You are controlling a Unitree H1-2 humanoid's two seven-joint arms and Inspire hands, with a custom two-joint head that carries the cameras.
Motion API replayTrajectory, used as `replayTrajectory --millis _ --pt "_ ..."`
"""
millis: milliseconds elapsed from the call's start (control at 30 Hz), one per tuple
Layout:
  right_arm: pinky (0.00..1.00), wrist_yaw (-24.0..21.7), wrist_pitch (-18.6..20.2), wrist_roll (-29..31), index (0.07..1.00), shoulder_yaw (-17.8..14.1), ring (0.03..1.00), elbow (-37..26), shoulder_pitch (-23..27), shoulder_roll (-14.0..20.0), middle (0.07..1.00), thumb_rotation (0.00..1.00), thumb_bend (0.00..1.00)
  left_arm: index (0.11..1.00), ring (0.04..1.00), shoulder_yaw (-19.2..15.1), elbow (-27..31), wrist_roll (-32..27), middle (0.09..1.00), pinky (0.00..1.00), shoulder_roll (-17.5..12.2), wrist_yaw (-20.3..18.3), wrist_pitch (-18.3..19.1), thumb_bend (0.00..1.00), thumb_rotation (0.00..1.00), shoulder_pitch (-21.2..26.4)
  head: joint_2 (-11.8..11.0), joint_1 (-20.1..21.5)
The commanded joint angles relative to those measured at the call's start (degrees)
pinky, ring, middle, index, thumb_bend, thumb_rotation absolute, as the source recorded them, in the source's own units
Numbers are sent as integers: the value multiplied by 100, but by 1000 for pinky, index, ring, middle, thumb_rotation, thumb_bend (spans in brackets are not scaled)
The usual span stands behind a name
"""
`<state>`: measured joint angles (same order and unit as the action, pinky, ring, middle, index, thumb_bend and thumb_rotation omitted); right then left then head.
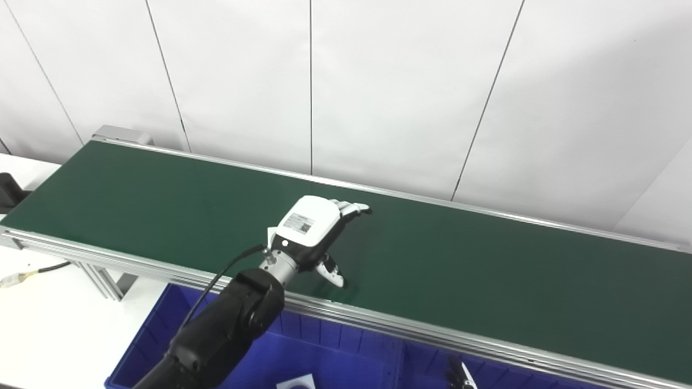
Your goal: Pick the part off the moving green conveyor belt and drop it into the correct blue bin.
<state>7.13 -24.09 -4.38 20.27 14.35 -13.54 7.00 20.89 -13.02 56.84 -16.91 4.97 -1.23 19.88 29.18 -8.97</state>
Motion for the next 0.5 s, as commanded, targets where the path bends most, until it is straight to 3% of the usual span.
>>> replayTrajectory --millis 0,233,467 --pt "957 58 -284 -20 960 35 959 -63 74 -16 973 977 954 815 779 -15 15 73 812 753 -88 -2 128 1000 169 333 4 -5" --pt "958 93 -284 -38 963 78 964 -49 95 -15 977 976 962 844 856 64 -289 40 869 846 -111 -358 358 1000 243 623 8 14" --pt "961 207 -284 -84 964 165 966 -29 119 -12 979 978 967 854 872 194 -594 21 883 859 -116 -563 502 1000 274 907 2 35"
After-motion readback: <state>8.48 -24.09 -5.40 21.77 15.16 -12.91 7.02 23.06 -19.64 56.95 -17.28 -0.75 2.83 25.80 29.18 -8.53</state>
